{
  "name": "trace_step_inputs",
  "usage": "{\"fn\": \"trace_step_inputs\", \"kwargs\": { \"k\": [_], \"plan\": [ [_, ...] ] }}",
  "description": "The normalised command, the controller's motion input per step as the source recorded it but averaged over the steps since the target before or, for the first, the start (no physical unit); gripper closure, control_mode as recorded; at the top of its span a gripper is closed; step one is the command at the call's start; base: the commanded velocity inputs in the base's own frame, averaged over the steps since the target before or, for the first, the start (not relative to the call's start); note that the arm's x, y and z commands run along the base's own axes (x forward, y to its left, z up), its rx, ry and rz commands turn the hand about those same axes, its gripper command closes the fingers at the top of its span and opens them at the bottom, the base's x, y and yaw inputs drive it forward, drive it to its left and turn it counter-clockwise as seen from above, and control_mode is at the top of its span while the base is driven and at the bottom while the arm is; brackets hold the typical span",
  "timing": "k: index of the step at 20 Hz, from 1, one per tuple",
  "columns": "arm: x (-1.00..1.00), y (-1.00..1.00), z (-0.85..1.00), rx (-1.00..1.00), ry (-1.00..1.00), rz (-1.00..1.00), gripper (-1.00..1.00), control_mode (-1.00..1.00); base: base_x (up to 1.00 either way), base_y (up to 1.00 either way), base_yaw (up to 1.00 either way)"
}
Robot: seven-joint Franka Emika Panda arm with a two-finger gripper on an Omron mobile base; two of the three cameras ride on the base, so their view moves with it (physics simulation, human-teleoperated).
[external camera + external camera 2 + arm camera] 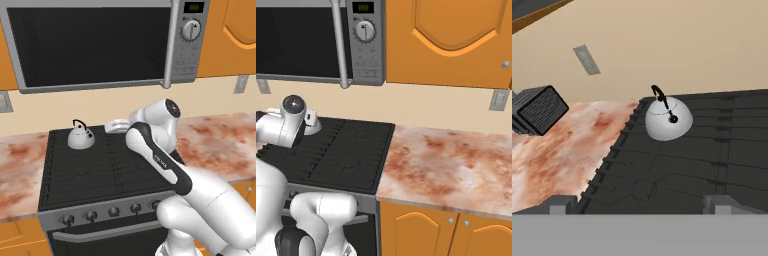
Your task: The kettle is done boiling. Turn off the stove, then wait for 300 timesteps before moving the kettle to the dining table.
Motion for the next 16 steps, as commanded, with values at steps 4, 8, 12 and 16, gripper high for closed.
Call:
{"fn": "trace_step_inputs", "kwargs": {
  "k": [4, 8, 12, 16],
  "plan": [
    [0.16, 0.08, 0.0, -0.01, 0.0, 0.03, -1.0, -1.0, 0.0, 0.0, 0.0],
    [0.14, 0.12, -0.03, 0.0, 0.0, 0.0, -1.0, -1.0, 0.0, 0.0, 0.0],
    [0.14, 0.15, -0.08, -0.01, 0.0, 0.0, -1.0, -1.0, 0.0, 0.0, 0.0],
    [0.16, 0.15, -0.17, -0.01, -0.03, 0.0, -1.0, -1.0, 0.0, 0.0, 0.0]
  ]
}}
